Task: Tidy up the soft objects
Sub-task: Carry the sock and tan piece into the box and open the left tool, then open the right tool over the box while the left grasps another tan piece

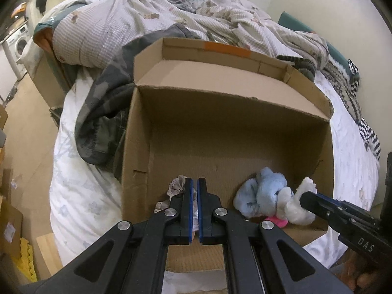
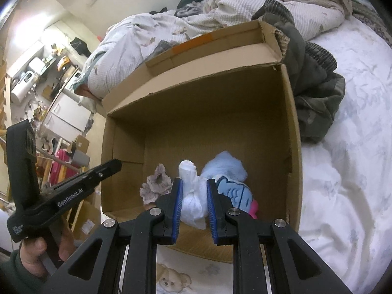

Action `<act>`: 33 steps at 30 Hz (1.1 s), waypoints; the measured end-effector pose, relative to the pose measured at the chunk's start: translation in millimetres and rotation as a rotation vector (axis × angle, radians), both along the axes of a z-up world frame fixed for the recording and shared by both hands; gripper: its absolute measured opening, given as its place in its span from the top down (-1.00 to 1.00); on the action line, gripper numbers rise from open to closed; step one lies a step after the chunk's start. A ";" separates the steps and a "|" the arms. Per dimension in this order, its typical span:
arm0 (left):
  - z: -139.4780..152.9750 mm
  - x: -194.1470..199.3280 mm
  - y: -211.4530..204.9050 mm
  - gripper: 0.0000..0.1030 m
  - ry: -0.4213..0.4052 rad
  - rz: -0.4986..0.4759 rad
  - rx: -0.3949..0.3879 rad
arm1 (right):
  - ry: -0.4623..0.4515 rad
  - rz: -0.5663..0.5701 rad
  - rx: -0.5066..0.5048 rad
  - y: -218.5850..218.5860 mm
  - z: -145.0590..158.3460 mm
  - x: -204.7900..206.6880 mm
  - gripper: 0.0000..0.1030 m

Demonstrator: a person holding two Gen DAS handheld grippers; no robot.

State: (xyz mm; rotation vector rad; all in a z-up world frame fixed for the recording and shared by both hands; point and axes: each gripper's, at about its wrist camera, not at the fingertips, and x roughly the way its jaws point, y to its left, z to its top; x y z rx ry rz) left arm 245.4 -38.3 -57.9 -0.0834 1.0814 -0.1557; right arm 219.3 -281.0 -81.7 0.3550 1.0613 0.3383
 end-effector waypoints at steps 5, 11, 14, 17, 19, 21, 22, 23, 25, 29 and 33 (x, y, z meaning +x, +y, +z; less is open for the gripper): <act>1.3 -0.2 -3.3 0.94 -0.017 -0.001 -0.002 | 0.008 -0.001 -0.005 1.5 -3.0 3.0 0.59; -0.5 0.0 -5.9 0.90 0.005 0.007 0.027 | 0.023 0.001 -0.011 3.6 -5.7 4.1 0.59; -3.6 -0.1 -7.4 0.71 0.020 0.007 0.050 | 0.027 0.003 -0.014 5.8 -6.1 6.7 0.58; -4.2 -1.7 -6.4 0.12 0.021 0.017 0.054 | 0.027 0.005 -0.015 6.8 -5.6 6.8 0.58; -1.3 -3.6 -5.2 -0.22 0.005 0.026 0.049 | 0.029 0.004 -0.015 6.6 -6.1 6.5 0.58; 1.4 -4.3 -4.8 -0.25 -0.007 0.025 0.034 | 0.032 0.002 -0.012 6.2 -6.8 6.8 0.58; 2.1 -4.0 -4.8 -0.25 -0.005 0.018 0.022 | 0.032 0.002 -0.012 6.3 -6.9 6.6 0.58; 2.4 -3.1 -5.0 -0.25 0.000 0.013 0.016 | 0.031 0.003 -0.011 6.3 -7.0 6.7 0.58; 2.4 -2.2 -4.0 -0.25 0.013 0.008 -0.001 | 0.032 0.002 -0.011 5.7 -7.1 6.3 0.58; 3.3 -2.5 2.7 -0.25 0.033 0.023 -0.047 | 0.037 -0.005 0.008 3.0 -8.2 6.2 0.57; 5.7 -5.0 6.3 -0.25 0.038 0.015 -0.046 | 0.050 -0.007 0.045 0.0 -10.3 7.2 0.32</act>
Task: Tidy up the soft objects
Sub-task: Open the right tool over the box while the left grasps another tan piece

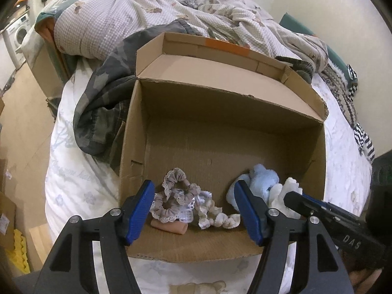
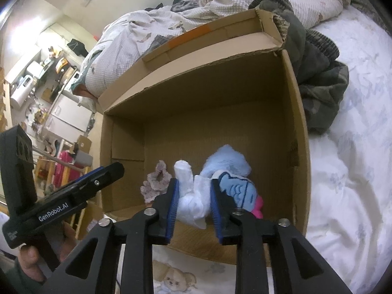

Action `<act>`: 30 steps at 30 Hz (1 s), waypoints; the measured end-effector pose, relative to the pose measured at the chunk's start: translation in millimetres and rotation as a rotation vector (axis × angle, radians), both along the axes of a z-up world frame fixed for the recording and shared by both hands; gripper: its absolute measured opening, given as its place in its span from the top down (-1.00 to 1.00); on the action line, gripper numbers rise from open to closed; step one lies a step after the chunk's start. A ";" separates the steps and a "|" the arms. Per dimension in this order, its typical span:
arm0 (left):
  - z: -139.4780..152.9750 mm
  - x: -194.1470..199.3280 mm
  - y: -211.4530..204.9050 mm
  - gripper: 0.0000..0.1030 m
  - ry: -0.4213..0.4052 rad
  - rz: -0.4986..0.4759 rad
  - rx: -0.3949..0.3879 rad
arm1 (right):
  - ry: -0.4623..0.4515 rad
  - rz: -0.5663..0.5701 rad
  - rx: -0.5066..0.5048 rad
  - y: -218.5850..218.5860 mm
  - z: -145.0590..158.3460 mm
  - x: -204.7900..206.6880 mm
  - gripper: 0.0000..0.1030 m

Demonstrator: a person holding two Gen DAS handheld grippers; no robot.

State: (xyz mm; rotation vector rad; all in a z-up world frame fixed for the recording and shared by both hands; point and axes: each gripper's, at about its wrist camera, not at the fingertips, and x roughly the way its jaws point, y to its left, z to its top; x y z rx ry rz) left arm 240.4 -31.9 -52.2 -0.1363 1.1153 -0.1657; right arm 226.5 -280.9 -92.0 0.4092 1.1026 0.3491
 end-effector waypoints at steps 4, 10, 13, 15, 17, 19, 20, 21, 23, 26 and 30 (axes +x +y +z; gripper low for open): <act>3.3 -5.6 7.9 -0.25 0.005 0.008 0.005 | 0.021 -0.052 0.039 -7.7 -2.0 1.6 -0.54; 2.6 -47.9 6.0 -0.25 0.095 -0.087 0.045 | 0.007 -0.060 0.042 -10.6 3.3 -3.0 -0.54; -15.9 -75.8 -4.7 -0.25 0.180 -0.175 0.071 | 0.008 -0.063 0.035 -11.6 3.6 -4.2 -0.54; -39.0 -88.3 -11.4 -0.25 0.258 -0.202 0.118 | 0.009 -0.067 0.036 -12.2 4.2 -4.4 -0.54; -65.2 -94.6 -14.6 -0.25 0.340 -0.214 0.172 | 0.006 -0.074 0.040 -13.1 5.5 -4.8 -0.54; -93.3 -97.2 -12.7 -0.25 0.440 -0.195 0.192 | 0.001 -0.081 0.040 -14.8 7.1 -6.3 -0.54; -101.4 -97.3 -12.1 -0.25 0.464 -0.186 0.193 | -0.001 -0.082 0.041 -15.1 7.8 -6.8 -0.53; -107.5 -96.5 -12.3 -0.25 0.476 -0.179 0.200 | -0.004 -0.084 0.042 -15.8 8.4 -8.0 -0.53; -118.4 -94.1 -17.0 -0.25 0.491 -0.193 0.230 | -0.010 -0.085 0.040 -17.1 10.2 -9.5 -0.53; -126.4 -91.3 -21.8 -0.03 0.495 -0.205 0.252 | -0.012 -0.089 0.037 -19.1 10.9 -9.3 -0.53; -122.5 -91.5 -26.1 0.65 0.476 -0.238 0.219 | -0.009 -0.097 0.047 -22.2 11.3 -8.8 -0.53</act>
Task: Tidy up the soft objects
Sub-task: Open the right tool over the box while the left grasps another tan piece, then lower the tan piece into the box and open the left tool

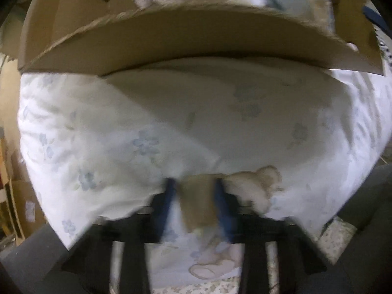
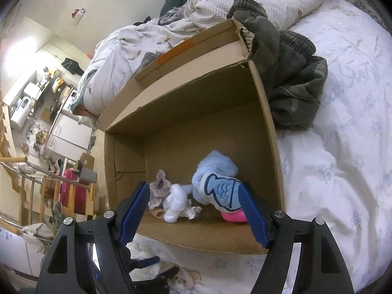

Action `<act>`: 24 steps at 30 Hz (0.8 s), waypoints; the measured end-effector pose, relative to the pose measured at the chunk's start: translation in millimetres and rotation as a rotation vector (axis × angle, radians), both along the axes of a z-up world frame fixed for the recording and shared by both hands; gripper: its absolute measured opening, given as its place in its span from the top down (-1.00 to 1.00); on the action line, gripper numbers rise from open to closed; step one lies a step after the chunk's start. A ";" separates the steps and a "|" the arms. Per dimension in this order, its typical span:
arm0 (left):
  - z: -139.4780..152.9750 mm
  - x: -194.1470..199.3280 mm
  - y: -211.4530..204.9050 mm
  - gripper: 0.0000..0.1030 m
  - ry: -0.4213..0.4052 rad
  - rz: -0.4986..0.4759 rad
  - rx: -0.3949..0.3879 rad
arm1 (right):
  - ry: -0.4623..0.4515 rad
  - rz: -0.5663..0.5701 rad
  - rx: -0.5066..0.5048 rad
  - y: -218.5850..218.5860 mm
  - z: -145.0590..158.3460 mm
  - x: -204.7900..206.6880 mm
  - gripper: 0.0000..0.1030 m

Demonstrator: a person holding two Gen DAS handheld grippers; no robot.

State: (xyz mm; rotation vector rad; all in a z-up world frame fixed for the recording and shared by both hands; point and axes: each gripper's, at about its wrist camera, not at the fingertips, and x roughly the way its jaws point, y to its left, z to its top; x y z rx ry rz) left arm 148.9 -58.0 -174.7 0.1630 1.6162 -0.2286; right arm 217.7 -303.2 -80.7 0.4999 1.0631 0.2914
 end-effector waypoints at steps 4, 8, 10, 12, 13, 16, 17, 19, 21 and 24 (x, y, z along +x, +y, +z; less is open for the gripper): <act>9.3 -5.7 -2.8 0.83 -0.027 -0.015 -0.008 | 0.000 0.006 0.001 0.4 0.7 -0.6 -0.53; 41.5 -7.7 4.4 0.83 -0.108 0.013 -0.032 | 0.000 0.009 0.009 0.6 1.3 -1.9 -0.53; 65.6 -6.9 6.1 0.83 -0.170 0.023 -0.049 | 0.000 0.012 0.010 0.9 1.7 -2.3 -0.53; 95.7 -3.3 11.9 0.83 -0.249 0.044 -0.084 | 0.001 0.011 0.011 1.2 2.1 -2.7 -0.53; 110.0 -0.3 13.6 0.83 -0.286 0.061 -0.104 | 0.001 0.010 0.012 1.2 2.1 -2.6 -0.54; 149.7 22.7 19.8 0.83 -0.396 0.113 -0.150 | 0.004 0.004 0.021 1.1 2.6 -2.6 -0.54; 159.5 28.3 22.1 0.83 -0.431 0.128 -0.161 | 0.004 0.002 0.021 1.0 2.6 -2.6 -0.54; 180.6 46.6 26.4 0.83 -0.506 0.165 -0.167 | 0.005 0.000 0.021 0.5 2.4 -2.9 -0.54; 186.4 66.4 27.8 0.83 -0.524 0.195 -0.172 | 0.008 -0.002 0.022 0.1 2.2 -3.0 -0.54; 185.9 88.8 25.1 0.83 -0.531 0.226 -0.171 | 0.012 -0.001 0.023 0.0 1.3 -2.0 -0.54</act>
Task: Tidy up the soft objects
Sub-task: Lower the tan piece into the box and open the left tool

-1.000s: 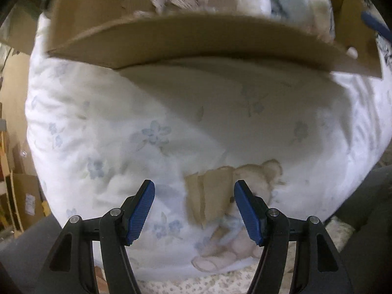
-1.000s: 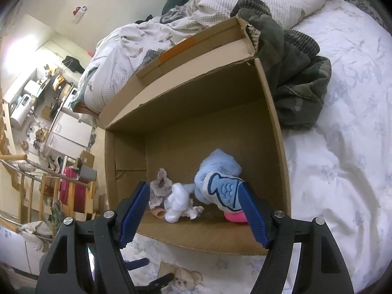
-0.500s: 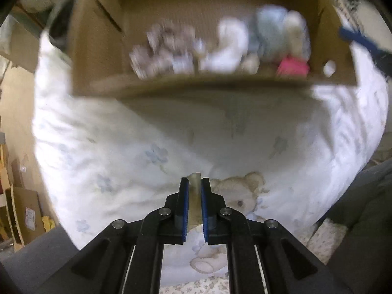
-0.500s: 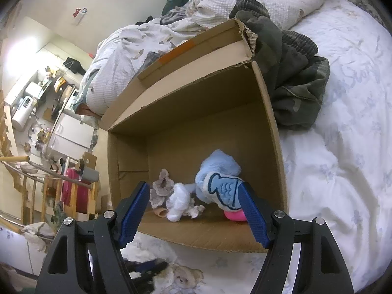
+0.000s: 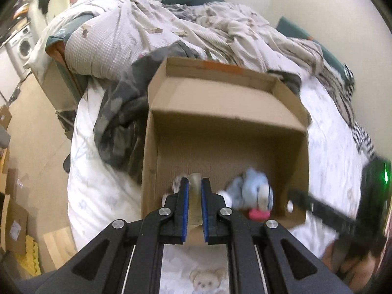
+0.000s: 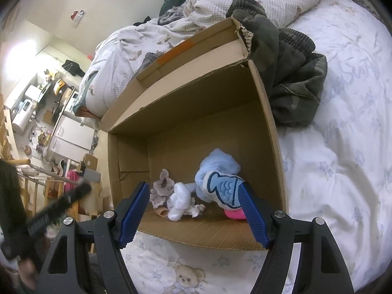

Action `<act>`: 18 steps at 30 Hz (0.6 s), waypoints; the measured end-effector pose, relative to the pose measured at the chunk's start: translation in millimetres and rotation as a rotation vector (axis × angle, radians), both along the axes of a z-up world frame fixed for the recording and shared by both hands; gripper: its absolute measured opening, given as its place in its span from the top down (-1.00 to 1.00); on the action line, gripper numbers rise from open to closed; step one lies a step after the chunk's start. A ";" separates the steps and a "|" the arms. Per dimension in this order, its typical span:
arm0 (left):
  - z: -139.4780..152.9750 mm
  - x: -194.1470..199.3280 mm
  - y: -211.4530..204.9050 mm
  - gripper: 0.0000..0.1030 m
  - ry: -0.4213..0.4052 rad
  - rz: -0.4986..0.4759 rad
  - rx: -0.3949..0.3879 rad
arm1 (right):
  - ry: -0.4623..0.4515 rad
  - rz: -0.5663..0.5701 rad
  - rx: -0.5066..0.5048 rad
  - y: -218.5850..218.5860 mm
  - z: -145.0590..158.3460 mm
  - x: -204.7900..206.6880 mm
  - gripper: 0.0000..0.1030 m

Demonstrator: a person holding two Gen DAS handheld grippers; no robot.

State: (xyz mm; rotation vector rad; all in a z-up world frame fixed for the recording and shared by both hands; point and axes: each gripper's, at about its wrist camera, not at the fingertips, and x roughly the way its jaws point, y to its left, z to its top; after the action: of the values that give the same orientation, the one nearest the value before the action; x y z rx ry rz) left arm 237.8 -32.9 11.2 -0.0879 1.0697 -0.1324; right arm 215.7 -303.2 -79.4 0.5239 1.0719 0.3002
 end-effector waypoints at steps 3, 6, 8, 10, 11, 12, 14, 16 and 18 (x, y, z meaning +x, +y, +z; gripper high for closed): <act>-8.8 20.2 -4.5 0.82 -0.012 0.012 0.040 | -0.001 0.003 -0.001 0.2 0.6 0.8 -0.54; -28.6 29.3 -10.4 0.82 0.021 0.017 0.077 | -0.006 0.005 0.007 -0.2 1.4 1.0 -0.53; -42.1 34.1 -11.5 0.81 0.054 0.023 0.061 | -0.008 0.009 0.007 0.5 1.7 0.8 -0.53; -52.0 33.1 -10.4 0.80 0.073 0.033 0.057 | -0.007 0.012 0.006 1.2 1.4 0.4 -0.53; -57.2 33.5 -10.6 0.77 0.082 0.034 0.055 | -0.006 0.014 0.004 1.3 1.3 0.7 -0.53; -60.9 33.6 -11.1 0.75 0.088 0.033 0.053 | -0.005 0.015 0.003 1.6 1.2 1.3 -0.53; -67.1 33.3 -11.6 0.71 0.100 0.034 0.050 | -0.003 0.016 0.001 2.1 0.7 1.9 -0.53; -70.3 31.5 -11.7 0.56 0.106 0.034 0.049 | -0.002 0.017 0.001 2.7 1.0 2.2 -0.53; -71.2 30.3 -12.7 0.45 0.105 0.027 0.058 | -0.005 0.018 -0.002 4.1 1.5 2.8 -0.53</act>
State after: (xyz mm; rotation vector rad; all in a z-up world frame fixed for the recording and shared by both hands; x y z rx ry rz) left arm 268.0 -45.6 -60.0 -0.0570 1.1762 -0.0731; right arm 218.5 -299.1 -77.9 0.5118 1.0727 0.3162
